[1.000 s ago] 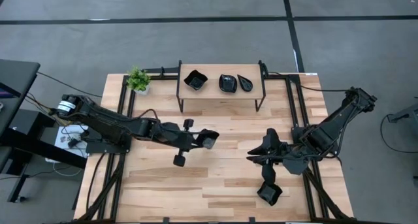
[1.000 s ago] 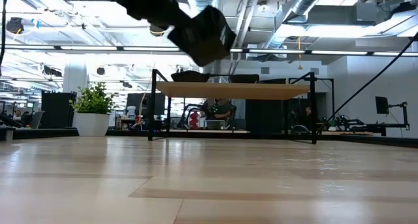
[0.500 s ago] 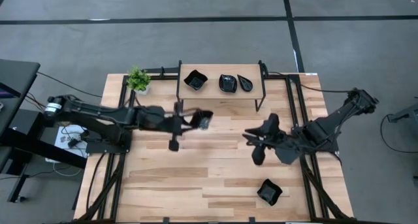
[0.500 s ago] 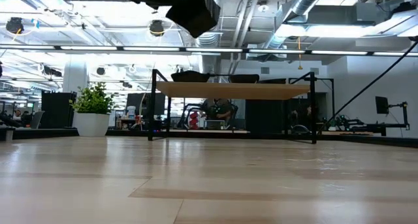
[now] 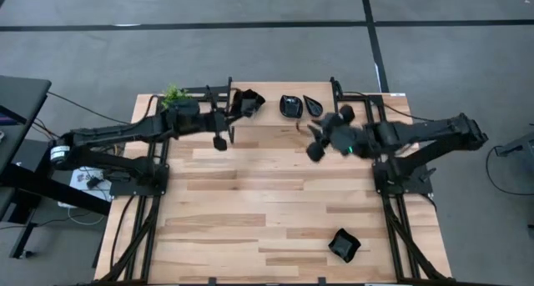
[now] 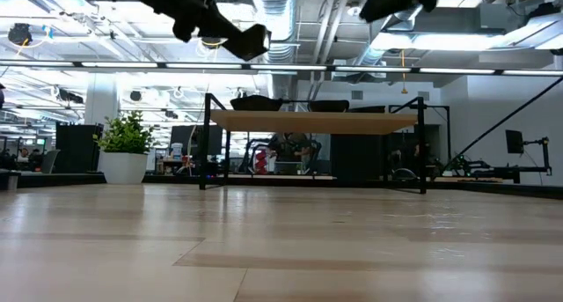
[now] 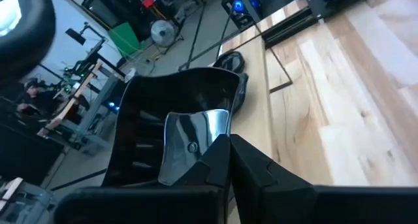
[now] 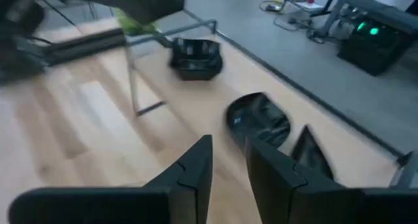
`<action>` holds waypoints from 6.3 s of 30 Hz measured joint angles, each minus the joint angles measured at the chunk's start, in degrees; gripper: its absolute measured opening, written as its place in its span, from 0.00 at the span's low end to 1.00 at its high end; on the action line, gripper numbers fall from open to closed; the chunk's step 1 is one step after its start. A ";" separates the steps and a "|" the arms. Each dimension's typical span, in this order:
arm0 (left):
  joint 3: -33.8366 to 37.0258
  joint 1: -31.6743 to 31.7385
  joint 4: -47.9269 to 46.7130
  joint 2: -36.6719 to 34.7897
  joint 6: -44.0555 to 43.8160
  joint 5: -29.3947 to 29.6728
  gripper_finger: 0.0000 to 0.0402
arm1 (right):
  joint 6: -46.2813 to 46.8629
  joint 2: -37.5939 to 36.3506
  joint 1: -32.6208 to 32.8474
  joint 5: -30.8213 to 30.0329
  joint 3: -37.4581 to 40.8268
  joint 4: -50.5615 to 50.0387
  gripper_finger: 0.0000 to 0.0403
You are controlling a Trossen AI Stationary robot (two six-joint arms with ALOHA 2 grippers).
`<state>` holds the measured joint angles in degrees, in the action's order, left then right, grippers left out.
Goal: Pick & Place Mini shaped plates
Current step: Stack the black wave square shaped plate on top of the black wave square shaped plate on the shelf
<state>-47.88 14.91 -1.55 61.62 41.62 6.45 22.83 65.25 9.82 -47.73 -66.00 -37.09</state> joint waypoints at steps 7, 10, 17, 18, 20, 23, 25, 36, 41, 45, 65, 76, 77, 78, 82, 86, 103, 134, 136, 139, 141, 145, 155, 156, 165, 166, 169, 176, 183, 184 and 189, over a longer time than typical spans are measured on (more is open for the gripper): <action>-0.02 10.88 0.15 1.63 2.90 -12.81 0.02 | -17.94 0.88 -16.38 41.59 0.61 11.02 0.22; -0.02 13.60 0.19 3.77 4.29 -16.19 0.02 | -22.35 2.26 -22.59 54.70 0.95 14.93 0.22; 0.00 13.90 0.04 8.77 12.38 -17.76 0.02 | -25.89 6.65 -29.50 58.03 1.07 14.87 0.22; 0.00 13.82 0.20 9.05 14.22 -17.24 0.02 | -26.24 7.30 -29.80 58.74 1.07 14.87 0.22; -0.02 13.67 0.20 9.42 17.66 -16.60 0.02 | -26.41 8.48 -30.15 59.91 1.07 14.93 0.22; -0.02 13.90 0.25 9.41 21.43 -15.60 0.02 | -26.40 10.47 -30.18 59.96 1.07 15.36 0.22; -0.02 14.29 0.12 9.41 23.32 -15.43 0.02 | -26.40 11.57 -30.05 59.96 1.07 15.54 0.22; -0.02 16.82 -0.04 10.65 26.00 -17.29 0.02 | -26.10 12.95 -30.24 59.94 1.05 18.97 0.22; -0.02 17.01 0.02 11.29 26.89 -17.87 0.02 | -25.91 12.65 -30.71 59.94 1.03 19.68 0.22; -0.04 17.10 0.05 11.29 26.87 -17.69 0.03 | -25.81 12.68 -31.01 59.92 1.03 19.72 0.22; -0.04 19.07 0.36 11.29 24.97 -17.65 0.22 | -26.25 12.68 -32.17 59.92 1.03 19.66 0.22; -0.04 18.52 3.12 7.75 19.01 -15.85 0.30 | -24.42 12.68 -32.12 59.90 1.03 19.97 0.22; -0.04 18.50 3.06 7.08 16.95 -15.79 0.30 | -24.27 12.68 -32.12 59.90 1.03 19.98 0.22; -0.04 18.50 3.06 6.40 14.81 -15.83 0.30 | -23.63 12.68 -32.07 59.91 1.03 19.82 0.22; -0.04 17.72 2.99 3.82 5.05 -15.57 0.30 | -19.90 12.68 -31.54 59.74 1.05 21.45 0.22; -0.04 15.16 2.95 0.92 -3.58 -15.58 0.30 | -16.92 12.68 -30.92 59.85 1.03 23.63 0.22; -0.02 -10.79 -11.35 -5.78 -29.09 -1.87 0.26 | -9.76 0.80 -16.05 55.18 -1.66 0.47 0.22; 2.81 -41.71 9.71 12.09 -66.29 12.01 0.25 | 38.51 4.89 34.41 29.69 14.08 3.91 0.22; 2.81 -41.82 9.58 12.40 -66.37 12.01 0.25 | 42.79 6.76 36.06 29.71 14.05 3.88 0.22; 2.80 -41.87 10.04 12.64 -66.37 11.99 0.25 | 49.88 9.34 38.81 29.83 14.01 3.77 0.22; 2.81 -41.88 10.27 12.71 -66.37 11.99 0.25 | 55.16 10.97 40.58 29.91 14.01 3.68 0.22; 2.80 -42.02 10.69 12.71 -66.35 11.98 0.25 | 67.11 12.67 44.23 29.71 14.01 2.05 0.22; 2.80 -42.02 11.05 12.71 -66.13 11.98 0.25 | 85.49 12.27 52.48 29.67 13.99 -11.02 0.22; 2.80 -42.02 11.06 12.71 -66.12 11.98 0.25 | 84.84 12.35 52.64 29.69 13.99 -10.29 0.22; 2.80 -42.02 11.07 12.71 -65.89 11.99 0.25 | 80.10 12.37 51.36 29.71 13.99 -12.21 0.22; 2.80 -42.02 11.07 12.71 -65.89 11.97 0.25 | 79.60 12.37 51.13 29.69 13.99 -12.46 0.22; 2.80 -42.02 11.06 12.71 -65.89 11.99 0.25 | 77.45 12.38 50.53 29.62 13.99 -12.17 0.22; 2.80 -42.02 11.07 12.71 -65.89 11.99 0.25 | 73.20 16.68 48.74 28.39 13.99 -8.92 0.33; 2.78 -42.02 11.05 12.71 -65.89 11.97 0.25 | 73.09 21.15 48.14 30.60 13.99 -8.35 0.46; 2.78 -42.02 11.07 12.71 -65.89 11.97 0.25 | 73.12 21.37 48.14 30.76 13.99 -8.32 0.48; 2.78 -42.02 11.06 12.71 -65.89 11.97 0.25 | 73.11 21.75 48.14 31.39 13.99 -8.34 0.49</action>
<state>-45.10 -27.11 9.51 74.32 -24.27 18.41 95.94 87.00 57.95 -16.35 -52.01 -45.43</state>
